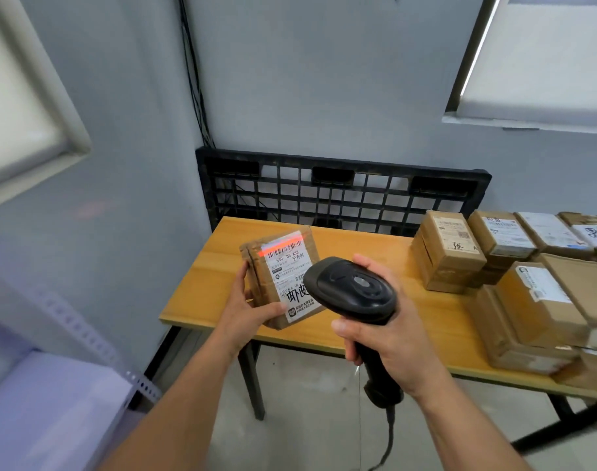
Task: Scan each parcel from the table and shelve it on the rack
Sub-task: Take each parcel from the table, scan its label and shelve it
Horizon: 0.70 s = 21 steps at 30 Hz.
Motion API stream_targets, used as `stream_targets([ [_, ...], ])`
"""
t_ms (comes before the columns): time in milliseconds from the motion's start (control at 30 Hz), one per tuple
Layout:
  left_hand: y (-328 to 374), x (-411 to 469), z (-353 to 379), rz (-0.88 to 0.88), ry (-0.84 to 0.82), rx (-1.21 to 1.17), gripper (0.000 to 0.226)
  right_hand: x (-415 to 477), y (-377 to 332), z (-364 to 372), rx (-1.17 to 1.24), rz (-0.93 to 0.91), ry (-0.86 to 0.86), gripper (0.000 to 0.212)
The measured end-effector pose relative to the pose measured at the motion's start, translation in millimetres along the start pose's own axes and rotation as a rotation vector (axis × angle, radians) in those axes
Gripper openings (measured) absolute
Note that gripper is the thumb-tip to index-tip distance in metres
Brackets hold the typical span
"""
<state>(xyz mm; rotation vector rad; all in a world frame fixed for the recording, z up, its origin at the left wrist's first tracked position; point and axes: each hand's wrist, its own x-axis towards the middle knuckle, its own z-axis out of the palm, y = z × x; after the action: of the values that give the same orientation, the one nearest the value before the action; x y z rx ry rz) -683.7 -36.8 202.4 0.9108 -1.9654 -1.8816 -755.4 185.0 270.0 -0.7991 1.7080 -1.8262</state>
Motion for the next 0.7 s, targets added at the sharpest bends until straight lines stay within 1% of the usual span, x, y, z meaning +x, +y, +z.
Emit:
stream_targets([
  [233,-7.5,-79.3,-6.8,-0.010,0.089,-0.012,0.120,-53.4,-3.5,7.6,0.043,0.003,-0.051,0.086],
  [367,-14.5,-133.2,-7.6,0.014,0.138,-0.029,0.118,-96.8,-11.7,11.7,0.066,-0.027,-0.084,0.083],
  [500,-17.1,-196.4,-11.3,0.058,0.202,-0.021,0.118,-137.6,-18.0,18.9,0.056,-0.071,-0.144,0.086],
  [600,-22.0,-243.2,-21.5,0.077,0.278,-0.038,0.112,-162.4,-22.0,31.5,0.028,-0.120,-0.209,0.087],
  [700,-31.8,-287.6,-39.7,0.071,0.403,-0.047,0.101,-179.4,-24.7,51.8,0.042,-0.159,-0.289,0.086],
])
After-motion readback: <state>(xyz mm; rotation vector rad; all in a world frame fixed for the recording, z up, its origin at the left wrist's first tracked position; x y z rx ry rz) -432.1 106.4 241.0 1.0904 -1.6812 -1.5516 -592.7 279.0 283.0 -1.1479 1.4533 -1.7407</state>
